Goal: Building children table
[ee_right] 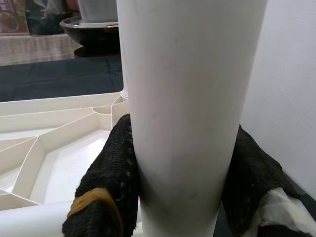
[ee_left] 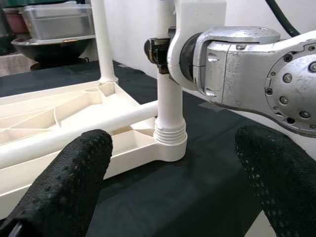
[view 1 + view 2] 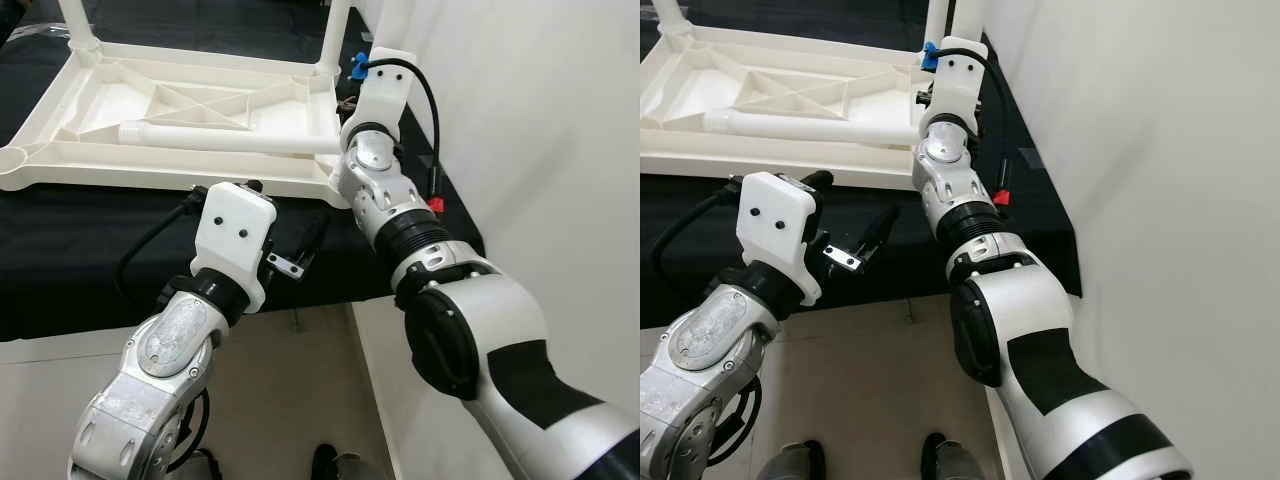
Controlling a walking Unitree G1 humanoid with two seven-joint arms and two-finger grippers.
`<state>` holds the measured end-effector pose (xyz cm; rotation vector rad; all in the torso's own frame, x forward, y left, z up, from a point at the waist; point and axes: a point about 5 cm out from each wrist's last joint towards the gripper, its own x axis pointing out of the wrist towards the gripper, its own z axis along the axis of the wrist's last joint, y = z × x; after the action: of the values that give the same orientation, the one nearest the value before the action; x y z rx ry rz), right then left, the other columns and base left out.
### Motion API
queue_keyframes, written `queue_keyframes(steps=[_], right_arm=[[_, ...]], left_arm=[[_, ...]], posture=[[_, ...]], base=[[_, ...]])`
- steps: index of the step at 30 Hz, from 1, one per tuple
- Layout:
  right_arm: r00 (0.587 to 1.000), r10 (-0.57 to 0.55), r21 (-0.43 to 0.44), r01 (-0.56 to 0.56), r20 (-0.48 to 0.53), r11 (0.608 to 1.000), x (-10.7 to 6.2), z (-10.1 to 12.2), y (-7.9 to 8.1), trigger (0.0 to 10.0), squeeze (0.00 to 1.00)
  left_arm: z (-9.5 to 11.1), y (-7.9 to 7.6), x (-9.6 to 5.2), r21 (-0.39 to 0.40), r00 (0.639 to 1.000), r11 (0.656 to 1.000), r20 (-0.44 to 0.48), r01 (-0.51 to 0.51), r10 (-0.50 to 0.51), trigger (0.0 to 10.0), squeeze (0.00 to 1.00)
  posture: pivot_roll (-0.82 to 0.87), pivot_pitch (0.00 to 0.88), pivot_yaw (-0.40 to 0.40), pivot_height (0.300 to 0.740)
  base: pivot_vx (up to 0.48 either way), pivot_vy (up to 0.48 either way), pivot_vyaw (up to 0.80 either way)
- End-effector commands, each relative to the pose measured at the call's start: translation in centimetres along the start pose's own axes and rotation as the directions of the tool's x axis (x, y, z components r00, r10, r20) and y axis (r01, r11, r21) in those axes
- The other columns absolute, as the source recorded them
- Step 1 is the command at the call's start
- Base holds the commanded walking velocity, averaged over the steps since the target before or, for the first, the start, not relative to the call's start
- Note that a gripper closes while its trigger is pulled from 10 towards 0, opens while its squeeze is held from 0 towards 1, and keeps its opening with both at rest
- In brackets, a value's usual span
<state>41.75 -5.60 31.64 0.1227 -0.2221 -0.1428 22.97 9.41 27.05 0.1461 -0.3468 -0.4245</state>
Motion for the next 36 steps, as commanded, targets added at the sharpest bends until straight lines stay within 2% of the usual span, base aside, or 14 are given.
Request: queue_keyframes(steps=[1,2,3,10,11,15,19,20,27,29,32,33,35,36], right_arm=[[0.998,0.006,0.001,-0.006,-0.055,1.000,-0.2,-1.1,0.2,10.0,0.00],[0.999,0.019,0.000,-0.019,-0.045,1.000,-0.2,-0.9,0.3,10.0,0.00],[0.999,0.025,-0.004,-0.026,-0.033,1.000,-0.2,-0.8,0.3,10.0,1.00],[1.000,-0.011,-0.028,0.011,0.002,1.000,0.0,-0.3,-0.4,10.0,1.00],[1.000,-0.006,-0.017,0.006,0.004,1.000,0.1,-0.2,-0.4,10.0,0.00],[1.000,0.001,-0.007,0.000,0.012,1.000,0.2,0.0,-0.5,10.0,0.00],[0.997,0.075,0.033,-0.076,0.031,0.997,0.4,0.4,-0.7,10.0,0.00],[0.987,0.154,0.060,-0.157,0.054,0.986,0.8,0.9,-1.4,10.0,0.00],[0.947,0.310,0.048,-0.314,0.086,0.948,1.1,1.6,-1.9,10.0,0.00],[0.904,0.417,0.061,-0.423,0.090,0.904,1.1,1.7,-2.1,10.0,0.00],[0.891,0.445,0.060,-0.451,0.090,0.890,1.1,1.7,-2.2,10.0,0.00],[0.871,0.482,0.076,-0.489,0.095,0.869,1.1,1.7,-2.4,10.0,0.00],[0.795,0.597,0.112,-0.606,0.106,0.787,0.8,1.6,-2.2,10.0,0.00],[0.730,0.675,0.130,-0.684,0.110,0.718,0.5,1.4,-1.9,10.0,0.00]], left_arm=[[-0.2,-0.4,-0.1,-0.008,1.000,1.000,-0.010,0.013,-0.013,10.0,0.00],[-0.2,-0.4,-0.1,-0.008,1.000,1.000,-0.011,0.012,-0.012,10.0,0.00],[-0.2,-0.4,-0.1,-0.009,1.000,1.000,-0.011,0.013,-0.013,10.0,0.00],[-0.3,-0.4,-0.2,-0.010,1.000,1.000,-0.012,0.013,-0.013,10.0,0.00],[-0.4,-0.4,-0.2,-0.010,1.000,1.000,-0.013,0.013,-0.013,10.0,0.00],[-0.3,-0.4,-0.2,-0.011,1.000,1.000,-0.012,0.015,-0.015,10.0,0.00],[-0.3,-0.4,-0.1,-0.010,1.000,1.000,-0.009,0.016,-0.016,10.0,0.00],[-0.3,-0.4,-0.1,-0.008,1.000,1.000,-0.008,0.015,-0.015,10.0,0.00],[-0.3,-0.4,-0.1,-0.006,1.000,1.000,-0.006,0.016,-0.016,10.0,0.00],[-0.3,-0.4,-0.1,-0.005,1.000,1.000,-0.003,0.018,-0.018,10.0,0.00],[-0.2,-0.4,-0.1,-0.004,1.000,1.000,-0.002,0.018,-0.018,10.0,0.00],[-0.2,-0.4,0.0,-0.004,1.000,1.000,0.000,0.018,-0.018,10.0,0.00],[-0.2,-0.4,0.0,-0.003,1.000,1.000,0.002,0.018,-0.018,10.0,0.00],[-0.2,-0.4,0.0,-0.003,1.000,1.000,0.002,0.019,-0.019,10.0,0.00]], posture=[[0.08,0.226,-0.175,0.740],[0.08,0.226,-0.175,0.740],[0.08,0.225,-0.175,0.740],[0.07,0.219,-0.170,0.740],[0.07,0.216,-0.168,0.740],[0.07,0.216,-0.168,0.740],[0.08,0.208,-0.167,0.740],[0.08,0.206,-0.166,0.740],[0.08,0.201,-0.164,0.740],[0.08,0.197,-0.164,0.740],[0.08,0.197,-0.164,0.740],[0.08,0.190,-0.163,0.740],[0.09,0.189,-0.163,0.740],[0.09,0.189,-0.163,0.740]], base=[[0.000,0.000,0.00],[0.000,0.000,0.00],[0.000,0.000,0.00],[0.000,0.000,0.00],[0.000,0.000,0.00],[0.000,0.000,0.00],[0.000,0.000,0.00],[0.000,0.000,0.00],[0.000,0.000,0.00],[0.000,0.000,0.00],[0.000,0.000,0.00],[0.000,0.000,0.00],[0.000,0.000,0.00],[0.000,0.000,0.00]])
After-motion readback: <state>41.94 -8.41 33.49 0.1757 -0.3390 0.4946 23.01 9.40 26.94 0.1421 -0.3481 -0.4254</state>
